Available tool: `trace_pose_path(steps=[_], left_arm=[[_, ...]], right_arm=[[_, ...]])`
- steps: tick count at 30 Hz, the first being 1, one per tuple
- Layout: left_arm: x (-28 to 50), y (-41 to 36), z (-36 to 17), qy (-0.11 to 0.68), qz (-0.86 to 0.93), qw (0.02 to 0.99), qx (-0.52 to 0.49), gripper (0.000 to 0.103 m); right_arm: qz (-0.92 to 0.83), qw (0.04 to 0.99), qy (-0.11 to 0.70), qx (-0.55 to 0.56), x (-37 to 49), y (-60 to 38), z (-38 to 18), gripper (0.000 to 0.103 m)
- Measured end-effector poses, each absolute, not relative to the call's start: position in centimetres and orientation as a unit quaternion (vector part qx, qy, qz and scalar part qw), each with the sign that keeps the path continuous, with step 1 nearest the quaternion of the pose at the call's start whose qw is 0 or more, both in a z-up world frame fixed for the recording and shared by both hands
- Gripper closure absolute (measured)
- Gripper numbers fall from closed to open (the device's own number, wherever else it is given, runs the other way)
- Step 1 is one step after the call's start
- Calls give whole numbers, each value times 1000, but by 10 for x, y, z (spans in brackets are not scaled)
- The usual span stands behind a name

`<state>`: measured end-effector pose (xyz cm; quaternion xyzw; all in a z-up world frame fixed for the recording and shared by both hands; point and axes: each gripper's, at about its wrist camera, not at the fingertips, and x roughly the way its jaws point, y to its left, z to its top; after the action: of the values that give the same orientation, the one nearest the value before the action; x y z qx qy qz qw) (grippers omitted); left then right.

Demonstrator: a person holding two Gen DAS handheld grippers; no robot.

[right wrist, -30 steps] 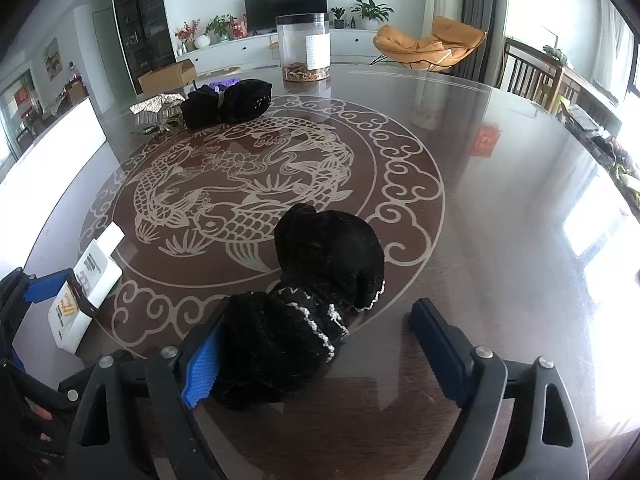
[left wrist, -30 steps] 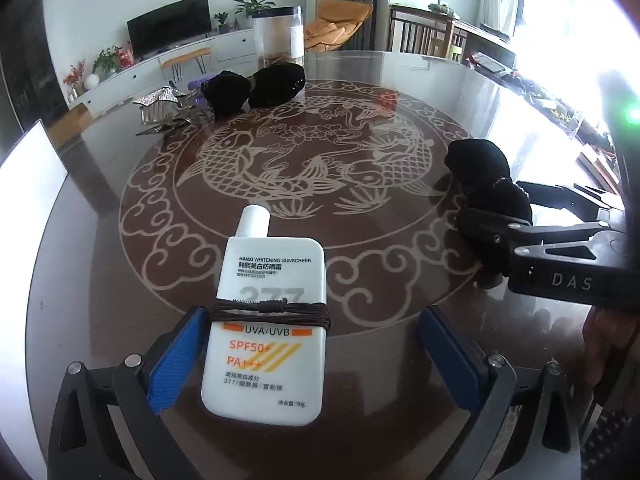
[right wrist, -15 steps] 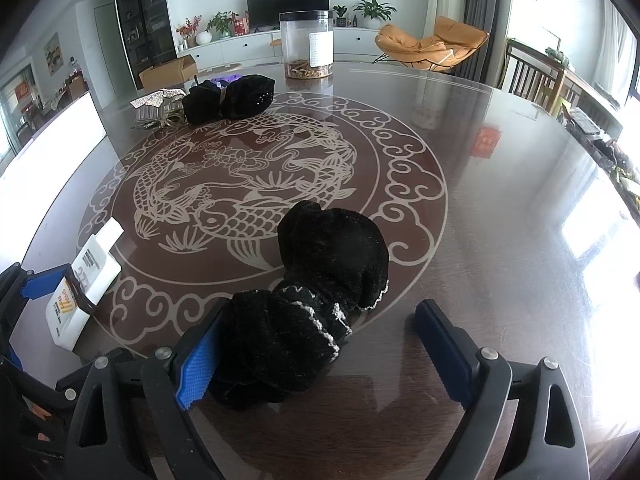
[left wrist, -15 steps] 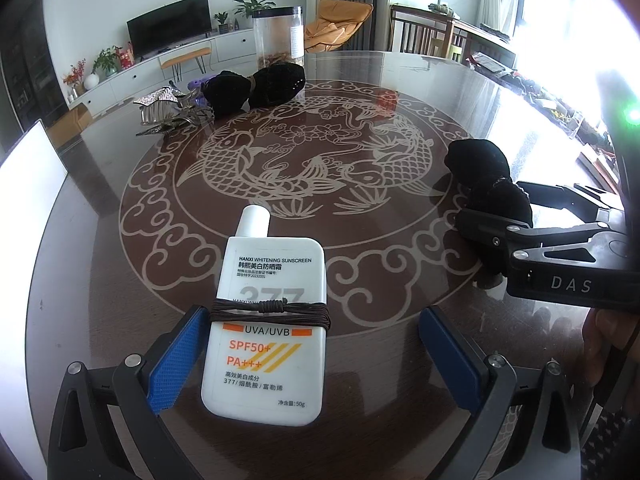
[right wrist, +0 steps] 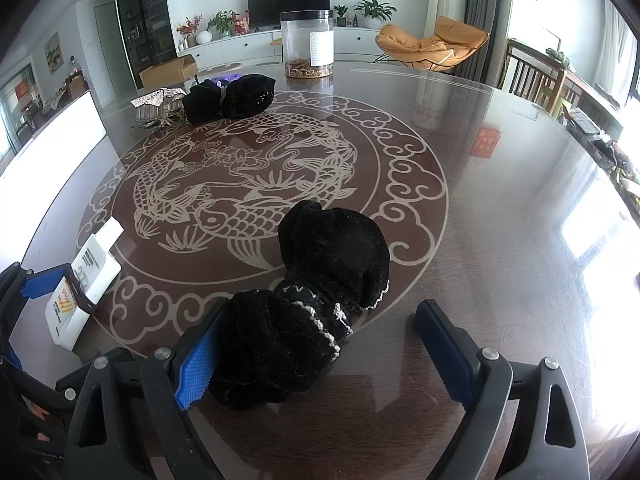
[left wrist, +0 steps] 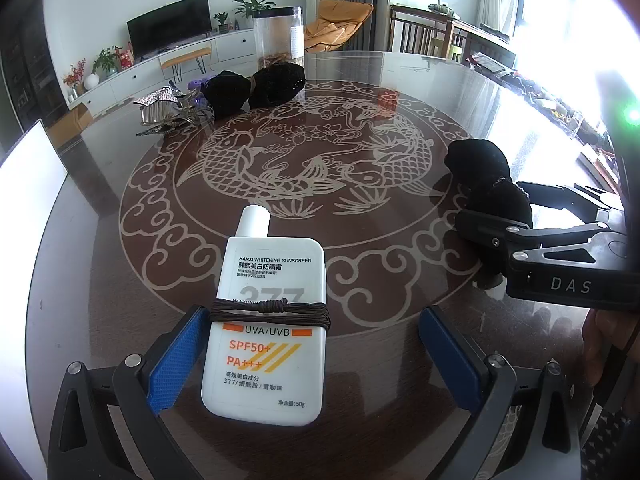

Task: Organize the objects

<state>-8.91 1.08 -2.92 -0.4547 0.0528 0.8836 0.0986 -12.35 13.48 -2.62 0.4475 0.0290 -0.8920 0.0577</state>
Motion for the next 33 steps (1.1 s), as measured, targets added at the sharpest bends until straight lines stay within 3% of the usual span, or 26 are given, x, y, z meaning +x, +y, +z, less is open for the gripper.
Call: trace_pose_path(steps=[16, 21, 28, 33], left_arm=[[-87, 9, -26, 55, 873, 115, -470, 0], [-83, -15, -21, 17, 870, 132, -475, 0], [-97, -6, -24, 68, 861, 117, -491, 0], [-89, -10, -24, 70, 865, 124, -482, 0]], right_arm=[[-892, 58, 29, 448, -123, 135, -26, 11], [-891, 58, 30, 448, -125, 134, -26, 10], [-892, 62, 26, 448, -125, 134, -27, 10], [-912, 145, -67, 378, -103, 163, -7, 10]])
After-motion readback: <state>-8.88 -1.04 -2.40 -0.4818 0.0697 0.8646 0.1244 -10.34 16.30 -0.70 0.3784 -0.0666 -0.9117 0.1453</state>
